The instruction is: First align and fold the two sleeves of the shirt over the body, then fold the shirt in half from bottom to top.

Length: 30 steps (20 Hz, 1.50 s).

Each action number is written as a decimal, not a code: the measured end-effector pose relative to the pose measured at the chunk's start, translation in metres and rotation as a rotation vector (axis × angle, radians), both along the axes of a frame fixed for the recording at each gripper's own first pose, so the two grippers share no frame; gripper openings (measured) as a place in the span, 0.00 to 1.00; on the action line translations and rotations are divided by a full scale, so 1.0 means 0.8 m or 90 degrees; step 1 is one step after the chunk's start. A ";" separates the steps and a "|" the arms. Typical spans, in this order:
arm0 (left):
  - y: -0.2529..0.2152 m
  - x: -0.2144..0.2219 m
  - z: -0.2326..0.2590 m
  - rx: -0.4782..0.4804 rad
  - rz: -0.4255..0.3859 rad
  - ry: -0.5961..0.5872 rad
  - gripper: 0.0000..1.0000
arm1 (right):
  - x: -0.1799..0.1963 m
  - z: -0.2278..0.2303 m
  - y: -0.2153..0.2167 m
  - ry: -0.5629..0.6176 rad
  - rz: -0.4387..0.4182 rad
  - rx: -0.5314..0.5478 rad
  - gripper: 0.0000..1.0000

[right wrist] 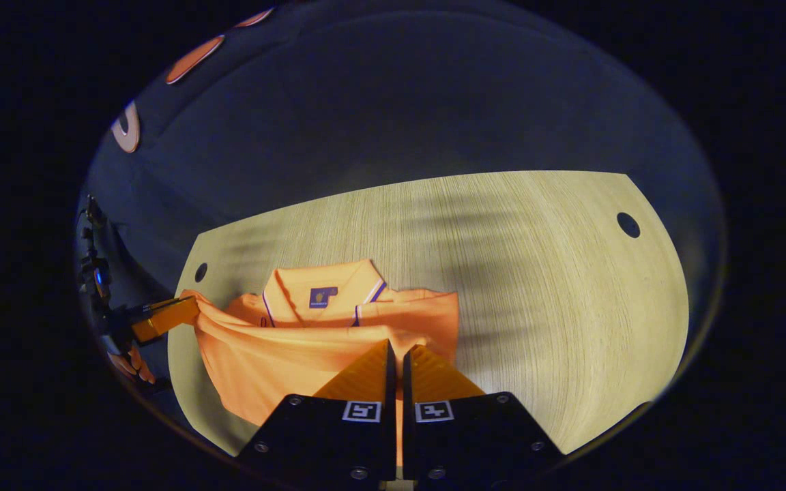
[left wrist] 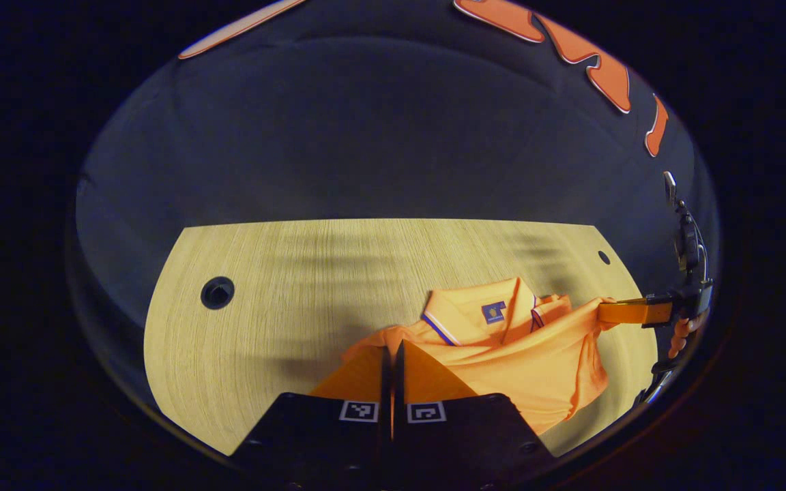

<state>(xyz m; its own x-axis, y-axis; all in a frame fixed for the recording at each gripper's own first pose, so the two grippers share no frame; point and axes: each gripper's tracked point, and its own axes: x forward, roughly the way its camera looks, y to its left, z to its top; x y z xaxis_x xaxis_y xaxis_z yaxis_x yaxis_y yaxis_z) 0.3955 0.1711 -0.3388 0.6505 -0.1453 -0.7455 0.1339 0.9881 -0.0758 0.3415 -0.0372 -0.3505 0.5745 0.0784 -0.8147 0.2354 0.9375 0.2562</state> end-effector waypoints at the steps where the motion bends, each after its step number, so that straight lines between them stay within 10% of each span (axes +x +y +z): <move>1: 0.001 0.005 0.000 0.004 -0.001 0.003 0.01 | 0.011 0.001 -0.003 -0.006 -0.020 0.007 0.04; 4: 0.009 0.009 0.002 0.042 -0.001 0.007 0.18 | 0.018 0.008 -0.011 -0.002 -0.049 0.036 0.09; 10: 0.003 -0.003 0.091 0.041 0.021 -0.080 0.96 | 0.007 0.069 -0.029 -0.086 -0.026 -0.035 0.78; 15: -0.018 -0.056 0.177 0.032 0.044 -0.167 0.97 | -0.032 0.145 -0.022 -0.204 -0.001 -0.105 0.96; 30: -0.075 -0.262 0.288 0.037 0.093 -0.356 0.98 | -0.213 0.248 0.033 -0.403 0.037 -0.198 0.96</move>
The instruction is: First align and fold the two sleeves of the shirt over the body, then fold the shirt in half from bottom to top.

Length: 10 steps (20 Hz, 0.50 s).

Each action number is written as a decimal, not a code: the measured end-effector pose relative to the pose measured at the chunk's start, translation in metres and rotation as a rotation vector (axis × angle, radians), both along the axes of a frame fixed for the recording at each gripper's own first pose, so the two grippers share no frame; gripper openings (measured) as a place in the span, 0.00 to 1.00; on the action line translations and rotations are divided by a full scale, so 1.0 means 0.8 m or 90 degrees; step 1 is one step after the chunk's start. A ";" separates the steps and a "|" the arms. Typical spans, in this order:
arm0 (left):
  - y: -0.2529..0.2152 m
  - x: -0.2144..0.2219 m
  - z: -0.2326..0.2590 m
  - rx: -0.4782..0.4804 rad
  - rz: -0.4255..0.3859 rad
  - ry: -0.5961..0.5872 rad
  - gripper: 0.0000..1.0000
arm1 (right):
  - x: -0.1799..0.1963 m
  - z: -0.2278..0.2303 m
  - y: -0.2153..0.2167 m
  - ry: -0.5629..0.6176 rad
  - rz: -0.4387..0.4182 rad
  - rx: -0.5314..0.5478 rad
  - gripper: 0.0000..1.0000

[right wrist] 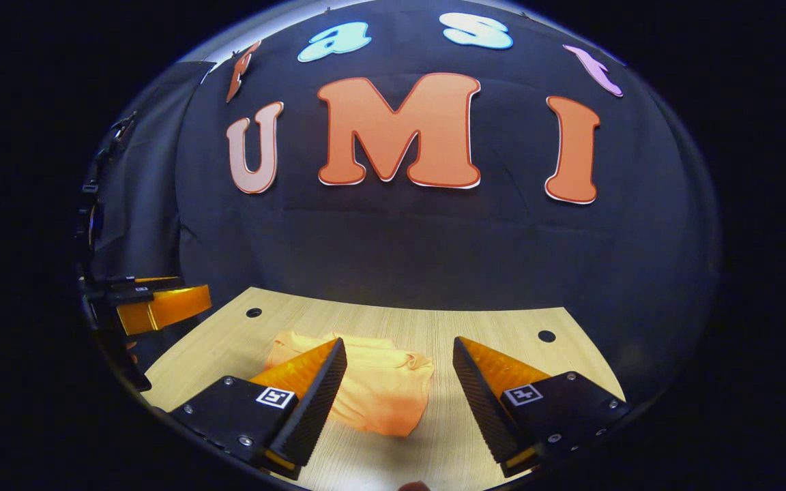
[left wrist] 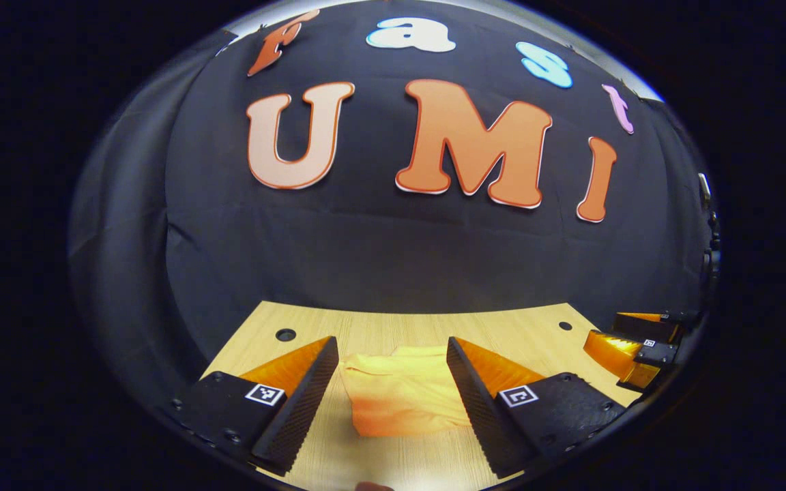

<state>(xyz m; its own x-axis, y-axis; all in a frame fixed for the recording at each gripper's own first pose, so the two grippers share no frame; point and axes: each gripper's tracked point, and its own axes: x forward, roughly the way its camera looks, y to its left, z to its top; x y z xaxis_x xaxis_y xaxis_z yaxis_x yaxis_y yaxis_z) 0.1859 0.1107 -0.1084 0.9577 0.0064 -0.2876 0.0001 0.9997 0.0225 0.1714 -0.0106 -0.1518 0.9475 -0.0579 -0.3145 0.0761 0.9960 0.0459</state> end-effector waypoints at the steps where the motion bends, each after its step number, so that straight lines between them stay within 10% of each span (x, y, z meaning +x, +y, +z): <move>1: -0.003 -0.010 0.002 0.009 0.000 -0.006 0.98 | -0.012 0.002 0.001 -0.007 0.001 0.004 0.95; 10: -0.029 -0.097 0.019 0.017 0.022 -0.076 0.98 | -0.080 0.023 0.013 -0.074 0.042 -0.004 0.96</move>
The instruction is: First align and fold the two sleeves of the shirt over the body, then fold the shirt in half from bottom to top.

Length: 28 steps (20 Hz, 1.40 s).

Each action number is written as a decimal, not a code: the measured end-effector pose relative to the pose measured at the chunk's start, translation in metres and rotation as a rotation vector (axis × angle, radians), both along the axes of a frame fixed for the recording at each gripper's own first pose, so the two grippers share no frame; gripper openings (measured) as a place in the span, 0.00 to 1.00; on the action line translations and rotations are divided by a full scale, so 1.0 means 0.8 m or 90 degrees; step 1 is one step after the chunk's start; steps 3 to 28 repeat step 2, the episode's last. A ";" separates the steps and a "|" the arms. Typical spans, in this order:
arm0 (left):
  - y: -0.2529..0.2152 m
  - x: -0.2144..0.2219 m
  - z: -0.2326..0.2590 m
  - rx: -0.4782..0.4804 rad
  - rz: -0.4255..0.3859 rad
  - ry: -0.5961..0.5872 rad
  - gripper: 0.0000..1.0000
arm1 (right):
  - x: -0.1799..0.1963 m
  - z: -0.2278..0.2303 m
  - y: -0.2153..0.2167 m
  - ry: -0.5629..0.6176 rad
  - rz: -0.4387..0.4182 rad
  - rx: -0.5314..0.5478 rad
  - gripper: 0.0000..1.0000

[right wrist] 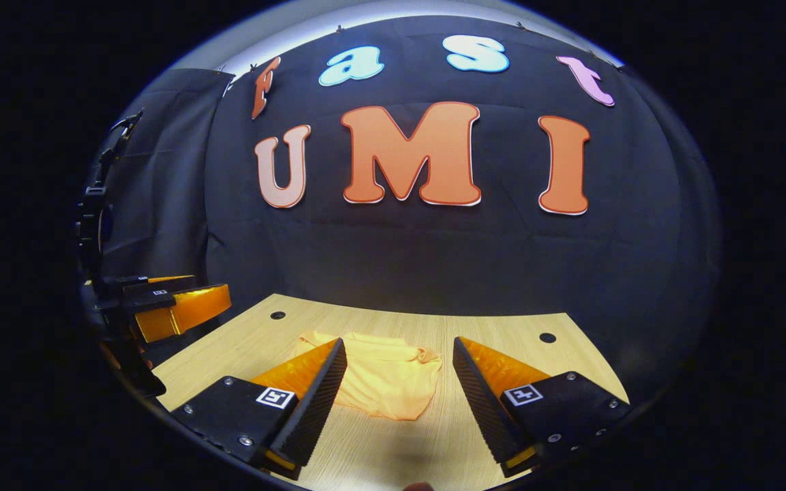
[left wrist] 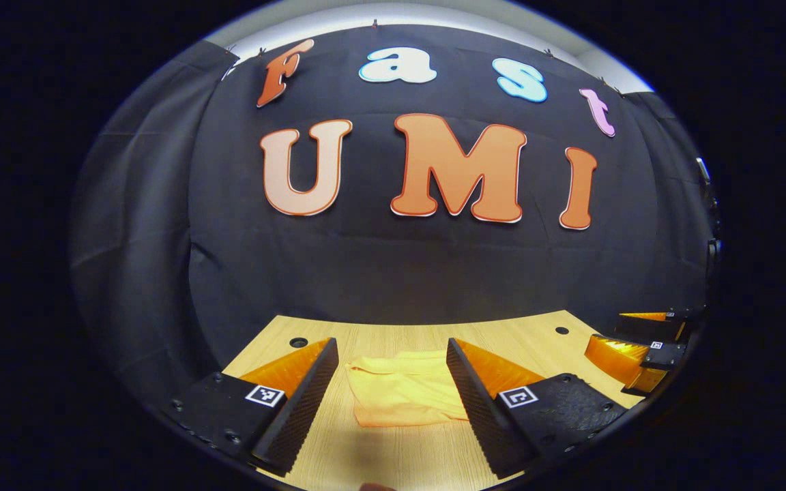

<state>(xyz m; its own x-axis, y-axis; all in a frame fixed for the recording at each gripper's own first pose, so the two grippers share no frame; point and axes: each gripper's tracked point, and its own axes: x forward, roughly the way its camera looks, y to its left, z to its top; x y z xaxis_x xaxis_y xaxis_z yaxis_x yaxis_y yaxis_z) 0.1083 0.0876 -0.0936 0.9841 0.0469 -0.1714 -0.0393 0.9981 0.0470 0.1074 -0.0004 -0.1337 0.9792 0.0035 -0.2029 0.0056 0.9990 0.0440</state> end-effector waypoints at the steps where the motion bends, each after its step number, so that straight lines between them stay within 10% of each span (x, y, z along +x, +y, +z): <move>1: -0.001 -0.008 0.006 0.010 0.004 -0.020 0.98 | -0.006 0.001 0.000 -0.006 0.001 -0.001 0.96; 28: -0.001 -0.018 0.010 0.020 0.010 -0.030 0.98 | -0.013 0.005 0.002 -0.014 0.007 0.000 0.96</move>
